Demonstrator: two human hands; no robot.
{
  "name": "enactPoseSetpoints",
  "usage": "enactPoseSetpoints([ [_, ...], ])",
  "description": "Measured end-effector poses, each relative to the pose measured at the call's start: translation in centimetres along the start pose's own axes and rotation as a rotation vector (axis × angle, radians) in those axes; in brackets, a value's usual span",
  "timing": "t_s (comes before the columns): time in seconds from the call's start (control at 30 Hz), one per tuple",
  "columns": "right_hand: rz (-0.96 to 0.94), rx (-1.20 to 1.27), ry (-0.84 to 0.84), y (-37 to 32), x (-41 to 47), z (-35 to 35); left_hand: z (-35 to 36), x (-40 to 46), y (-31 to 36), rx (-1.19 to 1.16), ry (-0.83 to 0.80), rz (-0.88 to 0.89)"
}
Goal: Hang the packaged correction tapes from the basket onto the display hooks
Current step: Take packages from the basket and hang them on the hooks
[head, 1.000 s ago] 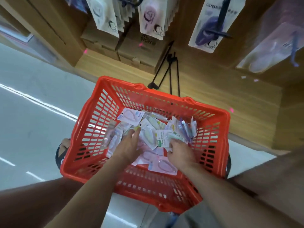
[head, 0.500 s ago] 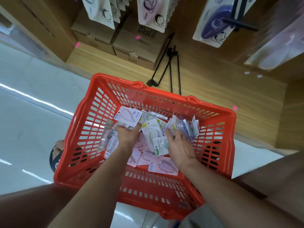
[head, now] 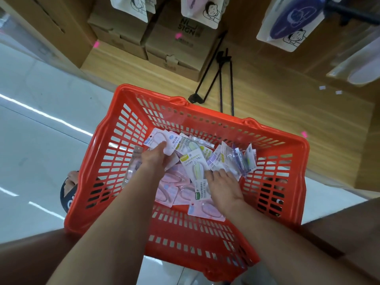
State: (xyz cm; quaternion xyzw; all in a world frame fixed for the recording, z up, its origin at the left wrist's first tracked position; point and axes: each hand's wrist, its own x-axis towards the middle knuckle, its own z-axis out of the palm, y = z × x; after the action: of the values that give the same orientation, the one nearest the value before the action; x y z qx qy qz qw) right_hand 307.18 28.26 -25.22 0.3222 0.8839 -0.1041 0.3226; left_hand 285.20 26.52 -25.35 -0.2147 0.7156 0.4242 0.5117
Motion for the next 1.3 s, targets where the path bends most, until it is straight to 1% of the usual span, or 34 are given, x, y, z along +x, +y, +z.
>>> enactPoseSetpoints([
  [0.1,0.027,0.104,-0.085,0.5,0.2,0.3,-0.4,-0.2,-0.1,-0.011,-0.074,0.010],
  [0.17,0.047,0.317,-0.135,0.8,0.3,0.5,-1.0,-0.5,-0.5,0.027,-0.070,0.066],
  [0.2,0.074,0.462,-0.154,1.0,0.3,0.3,-1.5,-0.8,-0.8,0.096,-0.029,0.123],
  [0.23,0.116,0.600,-0.158,1.1,0.4,0.1,-2.3,-1.0,-1.1,0.214,0.020,0.214],
  [0.27,0.163,0.707,-0.134,1.2,0.6,-0.1,-3.1,-1.2,-1.4,0.381,0.071,0.334],
  [0.33,0.249,0.818,-0.088,0.9,1.2,-0.5,-4.9,-1.6,-1.9,0.720,0.160,0.545],
  [0.37,0.273,0.831,-0.084,0.5,1.5,-0.6,-5.6,-1.7,-2.1,0.850,0.207,0.608],
  [0.47,0.315,0.789,-0.054,-1.0,1.5,-0.5,-7.0,-2.3,-2.6,1.200,0.352,0.712],
  [0.53,0.322,0.778,0.002,-2.0,1.2,-0.4,-7.3,-2.9,-3.2,1.351,0.360,0.773],
  [0.6,0.279,0.745,0.040,-2.5,1.1,-0.2,-7.4,-3.1,-3.7,1.360,0.320,0.765],
  [0.7,0.255,0.708,0.060,-2.4,1.3,-0.2,-7.5,-3.2,-4.1,1.307,0.239,0.702],
  [0.83,0.261,0.757,0.059,-2.4,1.8,-0.4,-8.0,-3.3,-4.2,1.275,0.184,0.682],
  [0.9,0.280,0.793,0.069,-2.2,1.9,-0.5,-8.0,-3.2,-4.1,1.330,0.186,0.675],
  [1.0,0.293,0.856,0.044,-1.8,1.9,-0.7,-8.1,-2.8,-3.9,1.540,0.235,0.685],
  [1.07,0.282,0.876,0.038,-1.7,1.7,-0.8,-8.3,-2.5,-3.5,1.606,0.244,0.686],
  [1.17,0.224,0.925,0.046,-1.8,1.5,-1.2,-8.3,-2.0,-2.8,1.558,0.253,0.665],
  [1.3,0.236,1.076,0.068,-1.7,0.8,-2.6,-8.0,-2.5,-1.7,1.489,0.236,0.634],
])
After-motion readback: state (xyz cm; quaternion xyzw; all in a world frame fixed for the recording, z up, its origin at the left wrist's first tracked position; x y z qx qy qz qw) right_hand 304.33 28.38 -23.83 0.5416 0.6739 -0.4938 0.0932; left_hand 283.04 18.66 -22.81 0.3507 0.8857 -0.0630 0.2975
